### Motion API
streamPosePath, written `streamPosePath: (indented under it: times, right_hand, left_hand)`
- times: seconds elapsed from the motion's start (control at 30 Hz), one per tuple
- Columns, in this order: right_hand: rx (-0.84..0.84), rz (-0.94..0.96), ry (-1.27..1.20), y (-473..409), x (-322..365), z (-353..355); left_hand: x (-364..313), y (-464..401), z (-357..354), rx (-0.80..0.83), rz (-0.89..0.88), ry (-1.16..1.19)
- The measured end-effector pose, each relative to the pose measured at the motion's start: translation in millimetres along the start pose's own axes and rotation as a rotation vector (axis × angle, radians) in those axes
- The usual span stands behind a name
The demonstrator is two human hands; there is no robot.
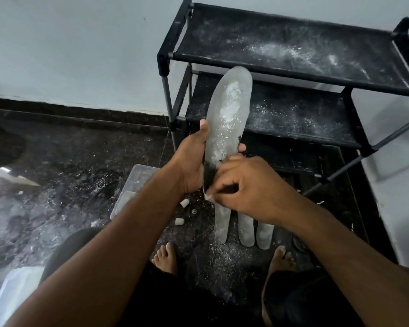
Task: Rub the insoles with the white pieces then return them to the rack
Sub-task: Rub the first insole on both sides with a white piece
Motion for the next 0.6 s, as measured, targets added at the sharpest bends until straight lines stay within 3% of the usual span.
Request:
streamPosePath:
  times: [0.13, 0.2, 0.33, 0.5, 0.6]
  right_hand:
    - [-0.259, -0.002, 0.110, 1.0, -4.5, 21.3]
    - [-0.222, 0.017, 0.125, -3.6, 1.1, 12.4]
    - [0.026, 0.045, 0.056, -1.4, 4.1, -3.7]
    - [-0.244, -0.004, 0.126, -0.2, -10.4, 27.4]
    - [-0.091, -0.004, 0.111, -5.4, -7.5, 6.3]
  left_hand:
    - [-1.7, -0.8, -0.4, 0.027, -0.016, 0.019]
    - [-0.2, -1.0, -1.3, 0.028, 0.000, 0.000]
    - [-1.7, -1.8, 3.3, -0.006, 0.013, 0.046]
    - [-0.5, -1.7, 1.2, 0.024, 0.021, 0.037]
    - [2.3, -2.0, -0.5, 0.007, 0.021, 0.022]
Point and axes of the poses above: each hand's wrist, its own y-axis away from the middle knuckle, its own z-axis out of the back of the hand, x = y × z, the point moved 8 cm from there along -y, towards the middle knuckle, and after that the axes turned 2 degrees about z, right-handed, at the moved point
